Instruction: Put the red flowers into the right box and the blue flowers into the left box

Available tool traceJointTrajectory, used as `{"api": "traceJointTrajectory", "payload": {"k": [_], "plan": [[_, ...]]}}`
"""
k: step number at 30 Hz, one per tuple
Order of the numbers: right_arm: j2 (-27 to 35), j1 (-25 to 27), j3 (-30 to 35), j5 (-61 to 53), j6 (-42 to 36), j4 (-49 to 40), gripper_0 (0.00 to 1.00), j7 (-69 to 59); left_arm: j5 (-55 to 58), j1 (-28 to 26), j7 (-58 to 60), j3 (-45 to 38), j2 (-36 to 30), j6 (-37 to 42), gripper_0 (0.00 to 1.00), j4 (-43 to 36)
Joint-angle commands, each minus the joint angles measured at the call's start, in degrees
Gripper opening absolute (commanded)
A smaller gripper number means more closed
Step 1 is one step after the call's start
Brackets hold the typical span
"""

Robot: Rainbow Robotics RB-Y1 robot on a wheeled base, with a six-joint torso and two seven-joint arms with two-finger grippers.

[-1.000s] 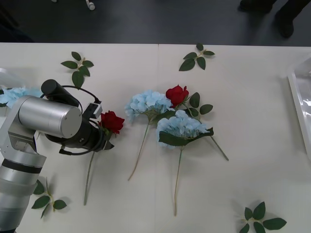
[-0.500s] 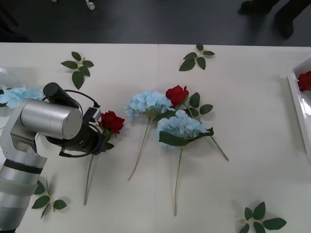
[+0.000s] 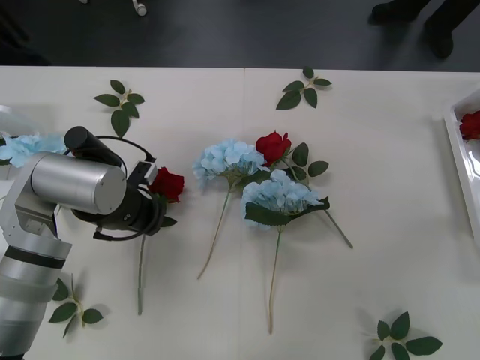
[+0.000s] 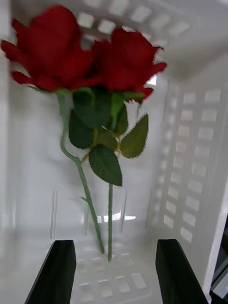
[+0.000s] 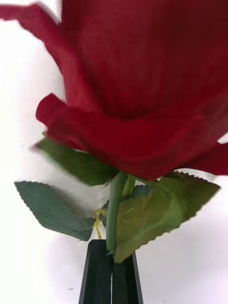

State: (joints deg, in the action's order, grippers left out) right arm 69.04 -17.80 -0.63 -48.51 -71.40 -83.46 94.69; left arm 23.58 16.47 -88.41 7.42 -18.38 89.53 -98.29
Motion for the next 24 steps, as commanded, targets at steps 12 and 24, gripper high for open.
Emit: {"api": "traceJointTrajectory", "payload": {"k": [12,24], "plan": [[-6.55,0.48,2.83,-2.46,-8.58,-26.93,0.49,-14.36,23.88,-3.03,-7.3,-17.96,-0.17,0.03,0.0,-17.11],[-5.76,0.48,6.87,-10.46,-8.5,-33.17,0.49,-21.48,51.47,-4.78,-27.96,-30.44,-0.08,0.03,0.0,-18.25]]}}
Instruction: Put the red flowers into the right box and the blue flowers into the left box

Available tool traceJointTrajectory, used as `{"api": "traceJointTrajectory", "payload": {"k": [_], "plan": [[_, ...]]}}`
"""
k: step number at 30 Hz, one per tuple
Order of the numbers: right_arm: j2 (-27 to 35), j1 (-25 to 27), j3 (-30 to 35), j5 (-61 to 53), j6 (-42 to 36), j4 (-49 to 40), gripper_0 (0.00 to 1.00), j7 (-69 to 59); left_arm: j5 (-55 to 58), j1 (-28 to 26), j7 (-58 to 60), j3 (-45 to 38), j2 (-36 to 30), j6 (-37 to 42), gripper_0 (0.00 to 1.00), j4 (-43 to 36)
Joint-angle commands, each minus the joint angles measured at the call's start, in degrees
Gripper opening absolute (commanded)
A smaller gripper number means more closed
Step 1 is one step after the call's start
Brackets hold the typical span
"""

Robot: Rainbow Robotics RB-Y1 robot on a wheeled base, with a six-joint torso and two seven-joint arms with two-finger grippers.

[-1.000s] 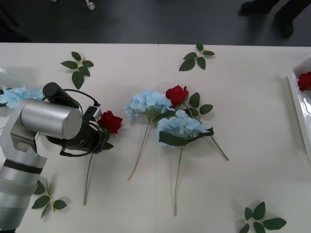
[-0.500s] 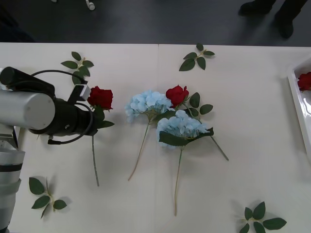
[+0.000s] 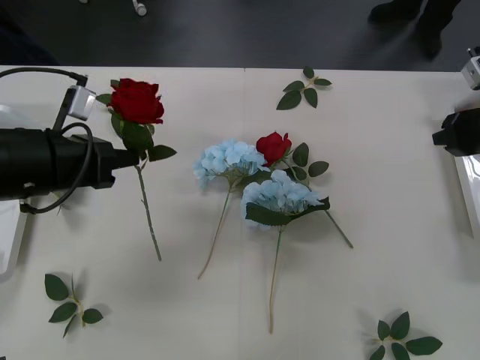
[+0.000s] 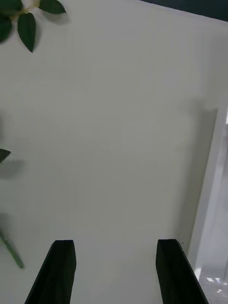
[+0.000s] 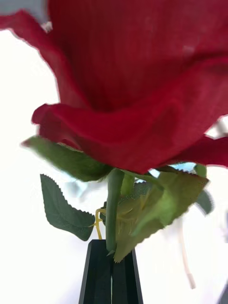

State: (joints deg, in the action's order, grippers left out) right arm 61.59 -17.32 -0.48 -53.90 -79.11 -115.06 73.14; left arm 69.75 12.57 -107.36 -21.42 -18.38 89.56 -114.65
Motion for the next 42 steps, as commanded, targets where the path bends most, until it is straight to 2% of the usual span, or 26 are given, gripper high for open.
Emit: {"api": "traceJointTrajectory", "payload": {"k": [1,7,10,17,19,23,26,30,34,42], "plan": [[2.31,0.01,7.95,-7.71,-0.78,-1.48,0.49,0.42,7.42,-1.05,-10.5,-2.04,-0.08,-0.08,0.0,-1.81],[5.91,0.44,10.06,-18.61,2.82,-1.65,0.49,2.44,18.14,-2.72,-18.94,-2.39,0.1,-3.16,0.0,-1.9],[8.72,3.17,7.6,-23.44,12.14,-2.97,0.49,3.41,22.71,-3.25,-23.86,-2.39,0.54,-3.69,0.0,-1.9],[16.37,9.5,-4.88,-25.81,38.51,-9.65,0.49,5.43,33.61,-3.6,-31.86,-2.66,2.47,-5.09,0.0,-1.81],[17.51,9.59,-7.78,-25.55,42.37,-10.97,0.49,5.78,35.72,-3.69,-34.06,-2.75,3.26,-5.18,0.0,-1.9],[20.41,9.41,-15.87,-24.58,55.47,-14.66,0.49,6.92,39.5,-4.13,-38.45,-2.75,5.46,-5.09,0.0,-1.81],[20.68,8.71,-19.56,-23.88,60.74,-16.77,0.49,7.8,40.9,-4.22,-38.8,-2.57,7.13,-5.09,0.0,-1.81],[19.36,5.98,-23.51,-22.74,64.0,-19.67,0.49,9.03,42.31,-4.22,-39.24,-1.95,9.06,-5.09,0.0,-2.07],[18.3,0.71,-29.23,-21.59,64.87,-21.52,0.49,10.0,41.34,-4.22,-39.77,-0.81,10.38,-5.09,0.0,-3.21],[11.36,-13.09,-43.38,-19.4,66.9,-19.41,0.49,12.02,41.34,-4.22,-40.12,1.3,10.91,-5.18,0.0,-3.48]]}}
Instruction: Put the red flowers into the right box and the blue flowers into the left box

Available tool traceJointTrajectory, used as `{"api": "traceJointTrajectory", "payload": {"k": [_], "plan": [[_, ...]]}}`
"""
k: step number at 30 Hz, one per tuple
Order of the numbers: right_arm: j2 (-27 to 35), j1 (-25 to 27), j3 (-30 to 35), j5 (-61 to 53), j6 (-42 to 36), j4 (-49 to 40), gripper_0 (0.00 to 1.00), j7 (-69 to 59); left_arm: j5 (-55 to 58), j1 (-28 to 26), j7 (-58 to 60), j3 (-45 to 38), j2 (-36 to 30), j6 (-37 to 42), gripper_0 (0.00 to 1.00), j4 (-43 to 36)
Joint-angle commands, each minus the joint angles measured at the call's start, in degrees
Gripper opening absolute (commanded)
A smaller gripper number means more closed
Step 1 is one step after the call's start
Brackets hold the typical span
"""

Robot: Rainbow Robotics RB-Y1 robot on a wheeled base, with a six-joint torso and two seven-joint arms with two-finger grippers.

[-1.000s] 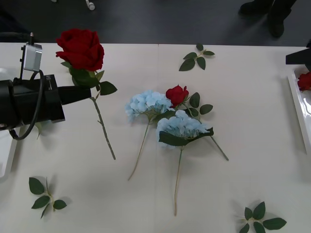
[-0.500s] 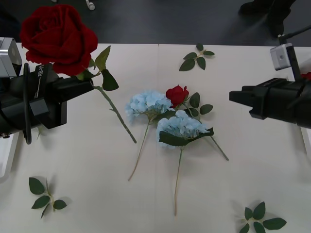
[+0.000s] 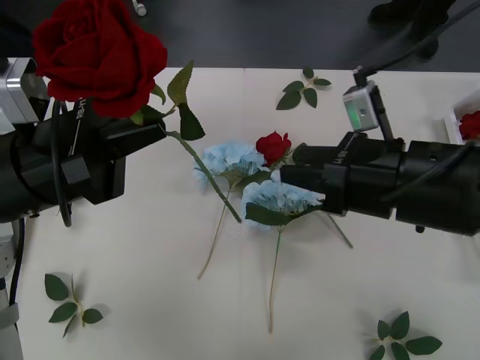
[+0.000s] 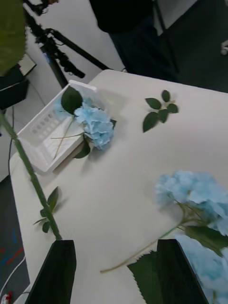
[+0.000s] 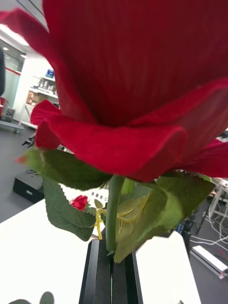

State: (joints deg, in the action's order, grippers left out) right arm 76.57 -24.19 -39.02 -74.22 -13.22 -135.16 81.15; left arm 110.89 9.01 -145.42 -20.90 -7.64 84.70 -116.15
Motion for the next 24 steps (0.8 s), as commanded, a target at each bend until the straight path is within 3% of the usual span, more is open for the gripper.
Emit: {"api": "traceJointTrajectory", "payload": {"k": [1,7,24], "plan": [[-4.5,-7.36,-6.07,1.18,1.26,1.22,0.49,4.19,0.2,-0.66,-2.06,1.03,0.17,-0.33,0.0,-1.97],[-10.21,-13.25,-11.79,2.33,1.44,5.26,0.49,5.07,0.2,-0.66,-2.06,1.56,0.17,-0.33,0.0,-1.97],[-17.86,-18.26,-17.59,2.85,2.14,9.22,0.49,5.16,0.2,-0.66,-2.06,1.56,0.17,-0.33,0.0,-1.97]]}}
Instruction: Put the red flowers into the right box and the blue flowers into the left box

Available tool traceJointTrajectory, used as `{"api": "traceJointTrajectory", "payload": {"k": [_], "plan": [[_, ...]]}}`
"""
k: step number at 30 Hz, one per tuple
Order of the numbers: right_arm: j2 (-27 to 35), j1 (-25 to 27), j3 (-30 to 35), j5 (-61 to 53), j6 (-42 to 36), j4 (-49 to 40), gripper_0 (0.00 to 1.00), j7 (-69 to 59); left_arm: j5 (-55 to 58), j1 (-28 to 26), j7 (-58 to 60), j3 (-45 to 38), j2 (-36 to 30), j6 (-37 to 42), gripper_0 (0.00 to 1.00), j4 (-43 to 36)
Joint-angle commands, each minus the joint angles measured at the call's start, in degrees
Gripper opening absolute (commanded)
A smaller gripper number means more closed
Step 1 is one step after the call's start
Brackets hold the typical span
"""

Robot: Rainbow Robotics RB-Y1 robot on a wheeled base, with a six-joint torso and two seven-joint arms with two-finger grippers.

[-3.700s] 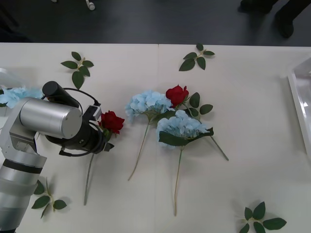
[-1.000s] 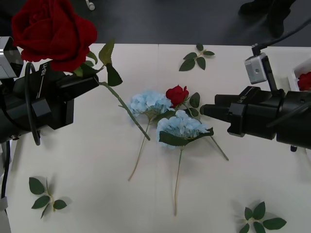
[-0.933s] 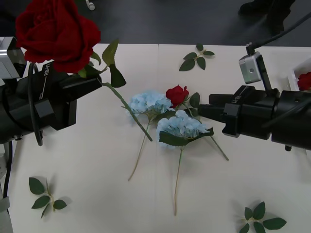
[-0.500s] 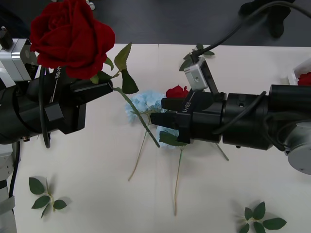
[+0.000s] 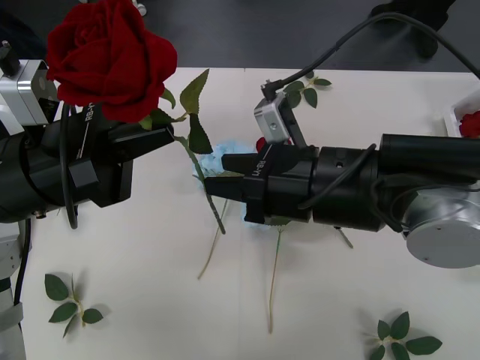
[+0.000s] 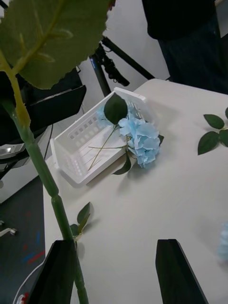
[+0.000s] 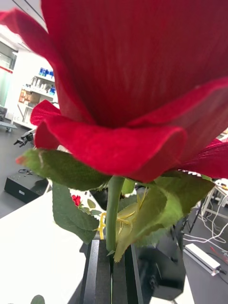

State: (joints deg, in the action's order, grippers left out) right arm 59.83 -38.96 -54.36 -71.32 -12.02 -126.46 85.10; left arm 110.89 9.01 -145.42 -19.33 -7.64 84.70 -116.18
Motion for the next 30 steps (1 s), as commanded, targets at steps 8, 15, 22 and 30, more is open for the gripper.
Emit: {"api": "traceJointTrajectory", "payload": {"k": [8,15,22,30], "plan": [[-2.17,-3.85,-3.56,-0.22,2.09,1.39,0.49,1.38,0.2,-0.66,-2.06,-0.01,0.17,-0.33,0.0,-1.95],[-2.17,-3.94,-3.56,0.04,2.09,1.57,0.26,1.21,0.2,-0.66,-2.06,-0.01,0.17,-0.33,0.0,-1.95],[-2.08,-3.85,-3.56,-0.31,2.17,1.57,0.0,1.21,0.2,-0.66,-2.06,-0.01,0.17,-0.33,0.0,-1.95],[-2.08,-3.85,-3.56,-0.48,2.61,1.65,0.0,0.94,0.2,-0.66,-2.06,-0.01,0.17,-0.33,0.3,-1.95]]}}
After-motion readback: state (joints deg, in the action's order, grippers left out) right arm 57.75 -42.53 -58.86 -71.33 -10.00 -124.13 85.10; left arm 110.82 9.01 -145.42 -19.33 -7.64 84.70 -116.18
